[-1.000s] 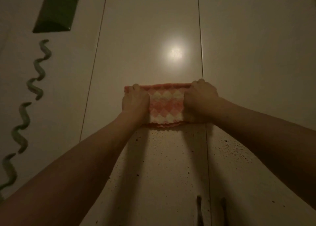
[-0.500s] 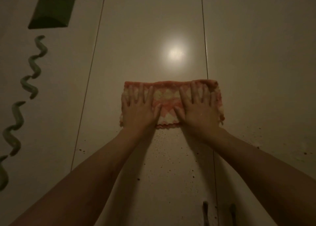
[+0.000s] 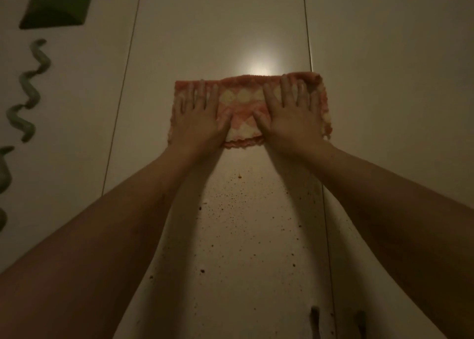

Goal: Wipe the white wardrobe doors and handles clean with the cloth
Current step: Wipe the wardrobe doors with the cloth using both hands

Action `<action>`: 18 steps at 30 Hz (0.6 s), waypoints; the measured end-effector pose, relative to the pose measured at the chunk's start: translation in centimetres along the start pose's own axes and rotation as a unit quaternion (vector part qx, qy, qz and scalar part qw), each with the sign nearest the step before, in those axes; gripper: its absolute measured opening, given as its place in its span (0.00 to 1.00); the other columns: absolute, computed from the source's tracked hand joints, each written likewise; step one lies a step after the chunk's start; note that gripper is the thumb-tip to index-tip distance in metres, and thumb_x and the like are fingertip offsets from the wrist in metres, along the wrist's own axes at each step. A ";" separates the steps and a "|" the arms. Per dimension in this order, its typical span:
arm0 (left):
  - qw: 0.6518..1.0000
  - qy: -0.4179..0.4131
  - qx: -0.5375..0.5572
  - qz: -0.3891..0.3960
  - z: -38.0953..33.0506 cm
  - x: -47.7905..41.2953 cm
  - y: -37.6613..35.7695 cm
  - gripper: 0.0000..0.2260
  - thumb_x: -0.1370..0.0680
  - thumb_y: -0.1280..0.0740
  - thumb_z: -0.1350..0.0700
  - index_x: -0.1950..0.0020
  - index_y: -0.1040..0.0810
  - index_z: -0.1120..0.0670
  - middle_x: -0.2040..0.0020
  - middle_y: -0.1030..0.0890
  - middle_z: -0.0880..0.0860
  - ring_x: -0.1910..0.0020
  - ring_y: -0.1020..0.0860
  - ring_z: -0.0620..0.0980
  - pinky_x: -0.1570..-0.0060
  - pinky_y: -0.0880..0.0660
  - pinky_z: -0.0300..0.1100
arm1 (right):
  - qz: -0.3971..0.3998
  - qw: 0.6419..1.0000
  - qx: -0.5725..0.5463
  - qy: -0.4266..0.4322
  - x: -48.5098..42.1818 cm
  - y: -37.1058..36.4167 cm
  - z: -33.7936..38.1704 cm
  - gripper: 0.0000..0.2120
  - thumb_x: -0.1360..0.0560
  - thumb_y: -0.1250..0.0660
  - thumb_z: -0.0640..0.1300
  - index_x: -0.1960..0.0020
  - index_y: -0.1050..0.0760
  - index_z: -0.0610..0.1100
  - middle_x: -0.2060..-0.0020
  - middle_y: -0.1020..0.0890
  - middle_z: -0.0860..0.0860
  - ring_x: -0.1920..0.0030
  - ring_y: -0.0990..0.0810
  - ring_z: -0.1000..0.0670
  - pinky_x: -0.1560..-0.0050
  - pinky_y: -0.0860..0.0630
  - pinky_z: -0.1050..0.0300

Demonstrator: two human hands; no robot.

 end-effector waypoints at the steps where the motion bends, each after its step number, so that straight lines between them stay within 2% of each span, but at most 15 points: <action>1: 1.000 -0.002 0.002 -0.002 0.0 0.3 -0.1 0.32 0.21 0.58 0.35 0.21 0.58 0.49 0.20 0.57 0.54 0.21 0.60 0.53 0.24 0.61 0.55 | 0.000 1.000 0.001 -0.001 0.2 -0.1 0.0 0.33 0.19 0.59 0.67 0.19 0.59 0.55 0.19 0.59 0.46 0.20 0.62 0.40 0.24 0.64 0.40; 18: 1.000 0.008 0.003 0.007 0.7 8.2 -1.0 0.31 0.20 0.56 0.37 0.21 0.58 0.50 0.20 0.56 0.54 0.21 0.60 0.52 0.24 0.59 0.56 | 0.021 1.000 0.005 -0.001 7.8 -2.1 2.1 0.32 0.19 0.59 0.66 0.19 0.60 0.54 0.19 0.60 0.45 0.20 0.62 0.42 0.23 0.64 0.40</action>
Point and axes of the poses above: each hand's wrist, its own x-axis away from the middle knuckle, its own y-axis out of the back of the hand, z = x × y, the point moved 8 cm from there along -x, towards the middle knuckle
